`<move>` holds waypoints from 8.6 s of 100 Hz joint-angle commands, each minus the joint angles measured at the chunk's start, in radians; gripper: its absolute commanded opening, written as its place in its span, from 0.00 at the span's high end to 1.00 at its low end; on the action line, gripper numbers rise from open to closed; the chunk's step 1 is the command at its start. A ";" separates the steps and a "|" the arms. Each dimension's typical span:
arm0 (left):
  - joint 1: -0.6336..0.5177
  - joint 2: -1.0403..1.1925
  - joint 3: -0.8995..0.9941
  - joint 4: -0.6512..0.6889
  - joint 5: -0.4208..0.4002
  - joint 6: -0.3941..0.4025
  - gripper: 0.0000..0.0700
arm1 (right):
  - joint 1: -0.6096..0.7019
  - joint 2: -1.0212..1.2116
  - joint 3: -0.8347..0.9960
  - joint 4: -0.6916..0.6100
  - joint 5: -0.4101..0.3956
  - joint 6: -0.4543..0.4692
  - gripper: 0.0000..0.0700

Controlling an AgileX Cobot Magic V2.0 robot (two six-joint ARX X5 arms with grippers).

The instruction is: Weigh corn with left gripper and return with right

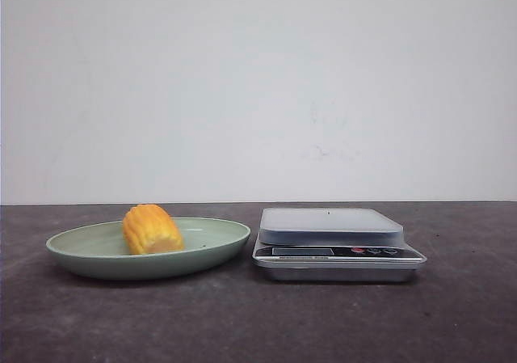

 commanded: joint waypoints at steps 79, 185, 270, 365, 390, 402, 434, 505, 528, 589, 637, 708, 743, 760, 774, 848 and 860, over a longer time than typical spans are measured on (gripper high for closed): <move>-0.006 0.349 0.516 -0.045 0.105 -0.200 0.98 | 0.003 0.352 0.463 -0.039 -0.092 0.288 1.00; -0.508 1.439 0.919 -0.103 -0.043 -0.228 0.43 | 0.185 0.711 0.988 -0.417 -0.235 0.145 0.22; -0.578 1.561 0.940 -0.092 -0.054 -0.246 1.00 | 0.185 0.711 0.988 -0.418 -0.231 0.123 0.21; -0.790 1.897 1.448 -0.130 -0.025 -0.299 0.99 | 0.185 0.709 0.988 -0.418 -0.232 0.131 0.21; -0.798 1.964 1.448 -0.114 -0.026 -0.294 0.99 | 0.185 0.709 0.988 -0.427 -0.231 0.130 0.21; -0.798 1.976 1.448 -0.108 -0.027 -0.294 0.99 | 0.185 0.709 0.988 -0.432 -0.231 0.130 0.21; -0.801 1.978 1.448 -0.087 -0.026 -0.289 0.36 | 0.185 0.709 0.988 -0.435 -0.231 0.130 0.21; -0.728 1.278 1.497 -0.329 -0.274 0.041 0.32 | 0.188 0.719 0.988 -0.426 -0.214 0.123 0.21; -0.636 0.943 1.493 -0.645 -0.395 0.022 0.36 | 0.267 0.814 0.988 -0.377 -0.226 0.145 0.17; -0.636 0.331 1.225 -1.044 -0.417 -0.249 0.39 | 0.614 1.345 0.990 -0.068 0.031 0.274 0.11; -0.636 0.286 1.028 -1.049 -0.351 -0.264 0.39 | 0.613 1.587 0.997 -0.039 0.085 0.345 0.22; -0.636 0.286 1.028 -1.031 -0.351 -0.233 0.39 | 0.616 1.647 0.997 -0.037 0.092 0.409 1.00; -0.636 0.286 1.028 -1.031 -0.351 -0.230 0.39 | 0.696 1.540 1.096 -0.097 0.080 0.318 1.00; -0.636 0.286 1.028 -1.023 -0.352 -0.232 0.39 | 0.785 1.514 1.234 -0.140 0.084 0.307 1.00; -0.636 0.286 1.028 -1.007 -0.352 -0.238 0.39 | 0.869 1.575 1.315 -0.080 0.117 0.355 1.00; -0.636 0.286 1.028 -1.003 -0.352 -0.241 0.39 | 0.934 1.943 1.328 -0.028 0.248 0.632 1.00; -0.636 0.286 1.028 -1.006 -0.352 -0.237 0.39 | 0.937 1.950 1.328 -0.031 0.253 0.632 1.00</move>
